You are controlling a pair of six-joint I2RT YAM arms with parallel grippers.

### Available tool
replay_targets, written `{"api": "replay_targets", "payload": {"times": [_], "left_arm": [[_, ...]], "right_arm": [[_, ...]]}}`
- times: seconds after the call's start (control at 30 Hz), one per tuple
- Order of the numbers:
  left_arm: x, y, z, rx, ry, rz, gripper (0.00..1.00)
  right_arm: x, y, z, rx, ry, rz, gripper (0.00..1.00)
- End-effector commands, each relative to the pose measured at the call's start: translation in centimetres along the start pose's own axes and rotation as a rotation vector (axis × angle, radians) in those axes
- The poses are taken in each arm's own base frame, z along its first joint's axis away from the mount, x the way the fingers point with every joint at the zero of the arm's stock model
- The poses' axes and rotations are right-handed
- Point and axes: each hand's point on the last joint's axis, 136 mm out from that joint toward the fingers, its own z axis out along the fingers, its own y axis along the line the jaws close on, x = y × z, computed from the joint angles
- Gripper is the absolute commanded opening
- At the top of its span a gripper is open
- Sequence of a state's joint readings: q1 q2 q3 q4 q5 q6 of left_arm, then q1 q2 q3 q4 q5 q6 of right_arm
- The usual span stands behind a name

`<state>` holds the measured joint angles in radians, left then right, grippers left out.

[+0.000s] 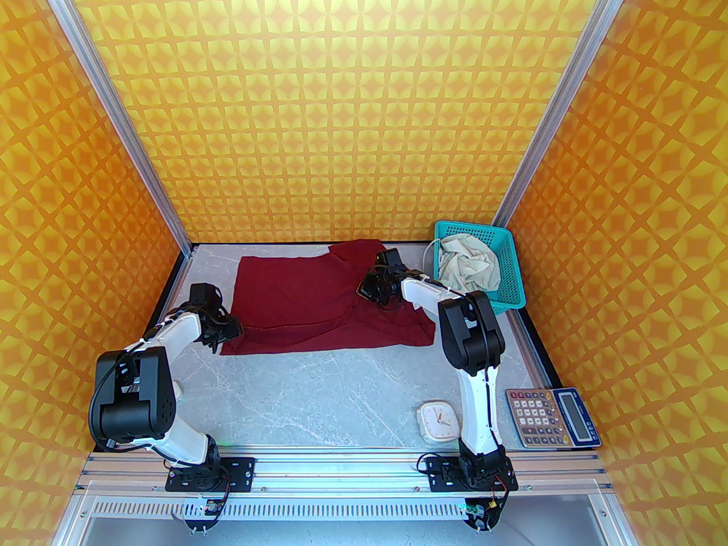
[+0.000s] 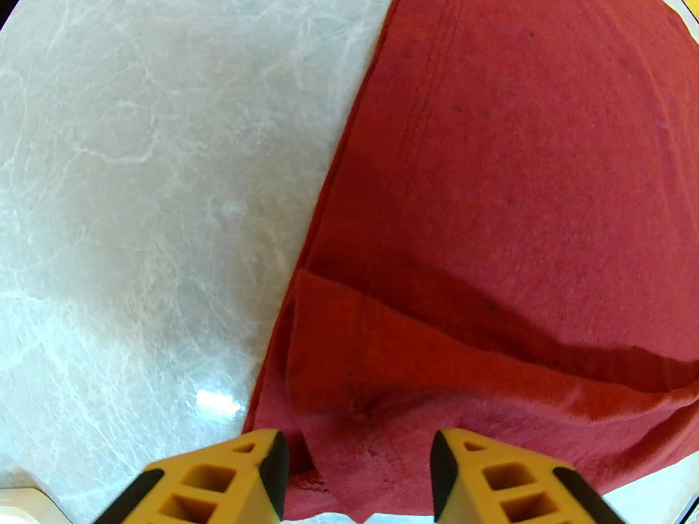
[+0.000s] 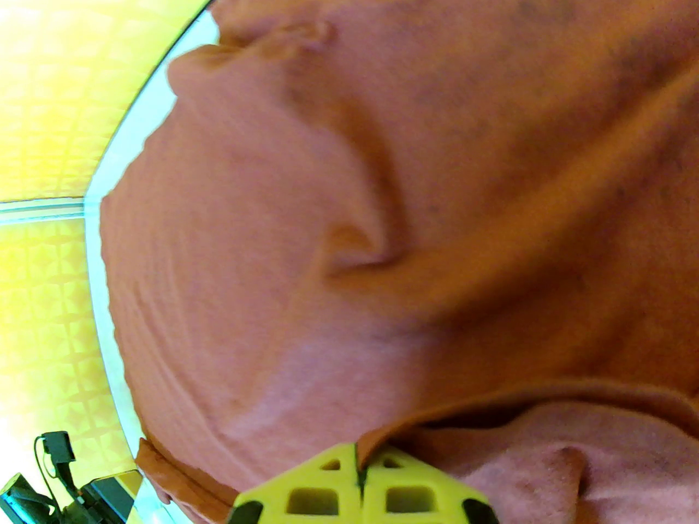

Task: Fold and stack the mixed laundry pile

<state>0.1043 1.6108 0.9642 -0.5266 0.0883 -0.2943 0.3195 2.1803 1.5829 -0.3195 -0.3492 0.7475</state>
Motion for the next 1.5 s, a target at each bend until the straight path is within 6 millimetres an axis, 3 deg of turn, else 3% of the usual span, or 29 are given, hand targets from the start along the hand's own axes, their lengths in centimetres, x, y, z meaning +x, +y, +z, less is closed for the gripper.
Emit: {"api": "replay_targets", "payload": {"times": [0.0, 0.1, 0.2, 0.3, 0.53, 0.77, 0.93, 1.23, 1.47], "left_arm": [[-0.7, -0.2, 0.7, -0.011, 0.015, 0.031, 0.42], [-0.9, -0.2, 1.4, -0.015, 0.03, 0.033, 0.4], [-0.7, 0.1, 1.7, -0.027, 0.041, 0.027, 0.47], [-0.5, 0.1, 1.9, -0.027, 0.043, 0.024, 0.47], [-1.7, -0.5, 0.5, -0.014, -0.006, 0.04, 0.12], [-3.9, -0.9, -2.0, -0.027, -0.05, 0.106, 0.03], [-5.0, -1.3, -2.3, -0.03, -0.051, 0.15, 0.04], [-5.7, -0.5, -0.9, -0.088, 0.02, 0.198, 0.08], [-4.9, 0.4, 0.4, -0.122, 0.062, 0.178, 0.31]], "right_arm": [[-0.4, 0.5, -0.2, -0.014, -0.003, -0.014, 0.0], [-0.3, 0.5, -0.4, -0.012, -0.003, -0.015, 0.0], [-0.4, 0.7, -0.6, -0.015, -0.004, -0.016, 0.0], [-0.4, 0.8, -0.6, -0.016, -0.005, -0.017, 0.0], [-0.4, 0.8, -0.8, -0.014, -0.005, -0.019, 0.0], [-0.6, 1.1, -1.4, -0.017, -0.015, -0.02, 0.0], [-0.7, 1.1, -1.5, -0.019, -0.021, -0.013, 0.0], [-1.7, 1.2, -2.0, -0.04, -0.054, 0.028, 0.0], [-2.2, 1.5, -2.0, -0.074, -0.082, 0.051, 0.0]]}}
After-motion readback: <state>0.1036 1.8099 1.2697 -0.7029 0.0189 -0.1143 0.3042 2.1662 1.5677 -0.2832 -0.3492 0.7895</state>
